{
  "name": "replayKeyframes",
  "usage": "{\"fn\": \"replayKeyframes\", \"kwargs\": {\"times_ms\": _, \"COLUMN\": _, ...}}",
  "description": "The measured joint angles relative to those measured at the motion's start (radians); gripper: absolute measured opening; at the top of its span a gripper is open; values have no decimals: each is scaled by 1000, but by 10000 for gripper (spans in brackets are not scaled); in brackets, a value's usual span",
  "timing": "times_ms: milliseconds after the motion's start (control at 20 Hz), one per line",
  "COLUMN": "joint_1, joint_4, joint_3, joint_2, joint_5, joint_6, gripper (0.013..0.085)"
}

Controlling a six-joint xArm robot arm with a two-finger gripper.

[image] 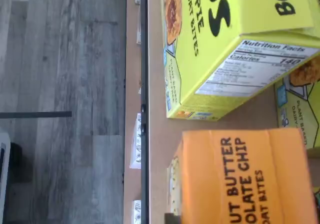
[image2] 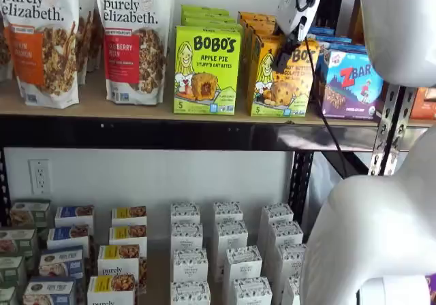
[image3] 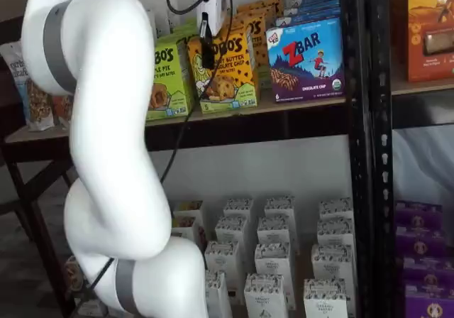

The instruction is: Pick up the orange box on the top shelf, the fifth box from the left

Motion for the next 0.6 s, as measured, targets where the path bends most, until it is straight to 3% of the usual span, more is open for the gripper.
{"fn": "replayKeyframes", "kwargs": {"times_ms": 100, "joint_1": -1, "joint_4": 1, "joint_3": 0, "joint_2": 0, "joint_5": 0, "joint_6": -1, "gripper": 410}}
{"fn": "replayKeyframes", "kwargs": {"times_ms": 600, "joint_1": 6, "joint_4": -12, "joint_3": -14, "joint_2": 1, "joint_5": 19, "joint_6": 7, "gripper": 410}}
